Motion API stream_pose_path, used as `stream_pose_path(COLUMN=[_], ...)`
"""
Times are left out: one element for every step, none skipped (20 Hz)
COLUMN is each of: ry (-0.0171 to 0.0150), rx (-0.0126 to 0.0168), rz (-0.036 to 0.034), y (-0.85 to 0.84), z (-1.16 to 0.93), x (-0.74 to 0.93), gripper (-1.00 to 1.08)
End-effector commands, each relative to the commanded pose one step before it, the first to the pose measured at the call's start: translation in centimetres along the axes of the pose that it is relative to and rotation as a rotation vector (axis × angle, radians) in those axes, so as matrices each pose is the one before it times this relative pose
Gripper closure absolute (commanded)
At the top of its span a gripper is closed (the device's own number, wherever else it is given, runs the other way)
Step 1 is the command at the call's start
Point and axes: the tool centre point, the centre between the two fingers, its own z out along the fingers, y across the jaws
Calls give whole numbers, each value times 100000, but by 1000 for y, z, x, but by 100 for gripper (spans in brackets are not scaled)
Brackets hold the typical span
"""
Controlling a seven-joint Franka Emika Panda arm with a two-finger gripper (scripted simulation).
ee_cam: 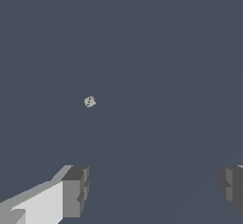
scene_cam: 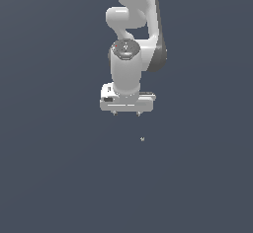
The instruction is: Pick up the object and move it to a goal position.
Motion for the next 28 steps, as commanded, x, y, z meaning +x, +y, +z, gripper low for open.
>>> stream_pose_path(ry=[0,-91,-281,-456,-621,-782,-808,-616,-431,-236,-43,90,149,6,-8,1,15,28,38,47,54,58,60,61,65,72,79,85], rx=[0,21,68,111,154,197,208,162,115,63,11,-24,-38,5,13,15,14,15,16,17,18,20,23,25,26,28,29,30], rz=[0,-29,-83,-135,-185,-237,-249,-196,-142,-84,-20,29,99,207,324,442,556,672,788,904,1005,1101,1216,1316,1414,1535,1655,1766], y=[1,-4,-9,-14,-19,-24,-26,-19,-14,-7,1,-1,4,-15,-24,-28,-37,-44,-53,-59,-68,-74,-84,-91,-98,-110,-119,-128], z=[0,21,72,117,157,197,205,154,109,58,7,-14,-38,18,32,40,46,53,61,69,77,85,95,104,113,122,132,141], x=[0,-20,-56,-91,-126,-158,-161,-125,-86,-49,-13,28,26,14,17,25,34,43,51,58,64,69,74,78,82,87,91,95], gripper=[-92,-92,-92,-92,-92,-92,-92,-92,-92,-92,-92,-92,-92,-92,-92,-92,-92,-92,-92,-92,-92,-92,-92,-92,-92,-92,-92,-92])
